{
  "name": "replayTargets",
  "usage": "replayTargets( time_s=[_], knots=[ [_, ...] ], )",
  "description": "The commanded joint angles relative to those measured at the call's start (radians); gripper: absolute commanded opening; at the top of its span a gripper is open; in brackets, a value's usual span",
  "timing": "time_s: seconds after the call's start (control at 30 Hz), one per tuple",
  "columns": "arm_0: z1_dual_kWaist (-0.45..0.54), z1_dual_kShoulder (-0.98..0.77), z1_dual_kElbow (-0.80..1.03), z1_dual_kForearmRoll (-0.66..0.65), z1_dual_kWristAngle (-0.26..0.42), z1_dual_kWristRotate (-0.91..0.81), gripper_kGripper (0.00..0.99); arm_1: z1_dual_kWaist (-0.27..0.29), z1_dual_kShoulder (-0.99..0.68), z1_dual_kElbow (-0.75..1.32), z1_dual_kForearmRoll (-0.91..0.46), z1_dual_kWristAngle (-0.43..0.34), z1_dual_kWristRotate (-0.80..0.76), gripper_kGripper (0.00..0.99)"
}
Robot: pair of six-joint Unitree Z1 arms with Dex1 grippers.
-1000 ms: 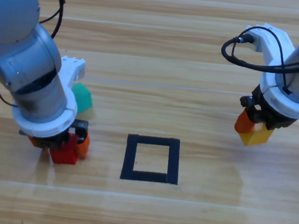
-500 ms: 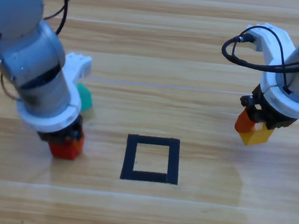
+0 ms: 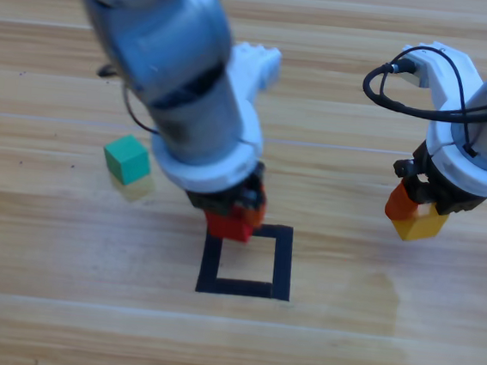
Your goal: Stack the blocks in the rectangular block: red at the bottom, yellow in the middle, green on top
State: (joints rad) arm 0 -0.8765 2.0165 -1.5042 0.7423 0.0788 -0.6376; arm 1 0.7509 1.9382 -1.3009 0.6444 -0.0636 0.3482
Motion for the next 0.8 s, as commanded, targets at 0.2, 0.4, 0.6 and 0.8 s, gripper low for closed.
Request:
replayTargets(
  time_s=[0.2,0.4,0.6,0.8],
  knots=[
    [-0.084,0.228,-0.226,0.207,0.038,-0.188,0.103,-0.018,-0.035,0.022,0.015,0.005,0.003,0.0],
    [-0.084,0.229,-0.231,0.213,0.036,-0.249,0.103,-0.018,-0.03,0.022,0.015,0.011,0.0,0.0],
    [-0.081,0.217,-0.223,0.216,0.055,-0.292,0.104,-0.018,-0.025,0.022,0.011,0.015,-0.005,0.0],
    [-0.081,0.223,-0.214,0.216,0.067,-0.344,0.107,-0.018,-0.024,0.02,0.009,0.016,-0.008,0.0]
  ],
)
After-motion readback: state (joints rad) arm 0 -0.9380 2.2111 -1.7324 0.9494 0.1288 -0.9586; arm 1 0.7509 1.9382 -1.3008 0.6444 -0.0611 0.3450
